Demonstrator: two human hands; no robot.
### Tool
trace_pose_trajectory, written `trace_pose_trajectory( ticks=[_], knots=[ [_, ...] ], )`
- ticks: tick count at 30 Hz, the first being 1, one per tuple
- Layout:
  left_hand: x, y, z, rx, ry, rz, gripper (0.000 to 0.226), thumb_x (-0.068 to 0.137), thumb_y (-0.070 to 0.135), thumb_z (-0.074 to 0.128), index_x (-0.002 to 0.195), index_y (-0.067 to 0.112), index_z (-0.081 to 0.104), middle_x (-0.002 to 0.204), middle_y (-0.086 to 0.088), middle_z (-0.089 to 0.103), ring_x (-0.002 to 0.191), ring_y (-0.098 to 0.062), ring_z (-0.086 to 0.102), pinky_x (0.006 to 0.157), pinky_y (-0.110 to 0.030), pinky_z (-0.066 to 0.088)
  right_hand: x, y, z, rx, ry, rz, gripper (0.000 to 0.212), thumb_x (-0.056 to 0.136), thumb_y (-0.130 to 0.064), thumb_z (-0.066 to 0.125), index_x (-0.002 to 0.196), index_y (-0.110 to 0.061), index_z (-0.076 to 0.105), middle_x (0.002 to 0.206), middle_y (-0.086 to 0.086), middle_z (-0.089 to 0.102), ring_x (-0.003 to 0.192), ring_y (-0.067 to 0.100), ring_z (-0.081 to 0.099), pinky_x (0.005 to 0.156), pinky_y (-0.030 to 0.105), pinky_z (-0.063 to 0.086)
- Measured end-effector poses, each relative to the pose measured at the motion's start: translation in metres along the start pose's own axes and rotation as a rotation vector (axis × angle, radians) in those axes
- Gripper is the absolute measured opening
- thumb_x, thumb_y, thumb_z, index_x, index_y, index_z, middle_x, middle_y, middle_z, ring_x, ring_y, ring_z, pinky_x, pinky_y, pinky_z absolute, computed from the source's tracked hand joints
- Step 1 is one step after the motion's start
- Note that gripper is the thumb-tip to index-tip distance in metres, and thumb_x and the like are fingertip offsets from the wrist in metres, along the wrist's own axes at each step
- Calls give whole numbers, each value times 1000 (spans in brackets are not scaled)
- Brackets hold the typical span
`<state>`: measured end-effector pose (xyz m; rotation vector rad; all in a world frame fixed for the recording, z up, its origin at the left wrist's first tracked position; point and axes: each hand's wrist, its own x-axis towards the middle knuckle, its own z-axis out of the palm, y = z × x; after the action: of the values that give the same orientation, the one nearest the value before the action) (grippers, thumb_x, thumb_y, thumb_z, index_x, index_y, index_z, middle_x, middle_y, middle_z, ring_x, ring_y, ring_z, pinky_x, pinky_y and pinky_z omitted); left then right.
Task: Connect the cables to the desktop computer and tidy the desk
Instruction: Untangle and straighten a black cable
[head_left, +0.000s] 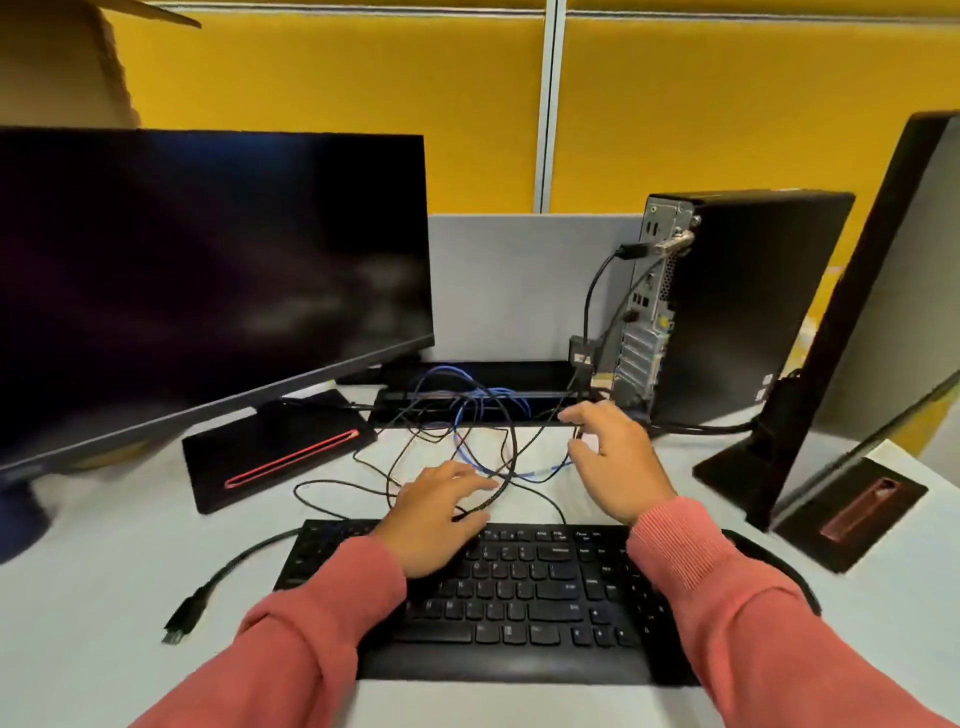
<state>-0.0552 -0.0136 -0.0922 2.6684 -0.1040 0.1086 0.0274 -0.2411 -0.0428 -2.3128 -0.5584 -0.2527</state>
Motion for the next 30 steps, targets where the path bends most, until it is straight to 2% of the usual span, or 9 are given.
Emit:
trace_pose_trajectory(
  ticks=[3,6,9,12,15,20,23,26,30],
  knots=[
    [-7,5,15,59,88,-46,40,103,48,47,143,43,50,144,17,50,137,-11,41,113,-38,28,-20,16,17,-61,-145,61,38,95,-27,56,132,-37,58,132,-6,53,126,17,49,110,47,39],
    [-7,9,16,48,183,-58,35,103,46,50,138,45,54,120,19,58,120,-9,50,103,-35,32,-32,24,27,-48,-236,138,39,98,-35,52,137,-38,55,140,-7,51,133,17,46,114,49,33],
    [-8,6,17,-30,295,-65,30,100,36,59,127,48,58,102,19,56,107,-6,52,94,-32,28,-35,30,30,-1,-246,155,41,96,-32,58,137,-33,57,143,-11,52,132,16,49,115,48,34],
    [0,0,16,-226,455,-95,32,98,22,61,119,46,64,97,16,59,100,-7,55,100,-41,36,-32,33,28,105,-263,162,40,92,-25,66,130,-37,60,140,-15,52,129,13,51,115,42,36],
    [20,-3,11,-390,578,-168,36,97,18,61,118,48,64,100,15,61,100,-9,58,104,-52,41,-30,37,27,167,-250,190,30,92,-18,67,117,-34,62,129,-11,56,119,11,56,104,31,44],
    [57,4,14,-255,430,-239,42,99,26,61,139,35,56,133,8,50,129,-16,47,115,-41,21,-13,41,20,123,-208,197,19,92,-13,63,105,-26,63,110,-7,62,93,13,62,82,28,48],
    [60,-2,22,-321,378,-152,31,95,25,65,119,45,61,128,15,46,131,-18,47,117,-47,33,1,50,12,29,37,189,13,90,-11,63,90,-24,66,96,-8,64,78,12,59,72,23,46],
    [55,-4,22,-284,417,-107,20,92,26,69,107,39,68,121,16,48,124,-13,47,110,-48,39,14,67,10,-88,125,220,24,92,-10,62,111,-22,68,113,-3,64,100,19,60,87,28,47],
    [49,8,18,-212,467,49,12,91,36,69,103,35,73,106,14,51,106,-12,50,98,-46,42,15,84,20,-128,36,184,63,93,-8,59,149,-28,39,149,-1,43,132,24,46,109,43,43]
  ],
)
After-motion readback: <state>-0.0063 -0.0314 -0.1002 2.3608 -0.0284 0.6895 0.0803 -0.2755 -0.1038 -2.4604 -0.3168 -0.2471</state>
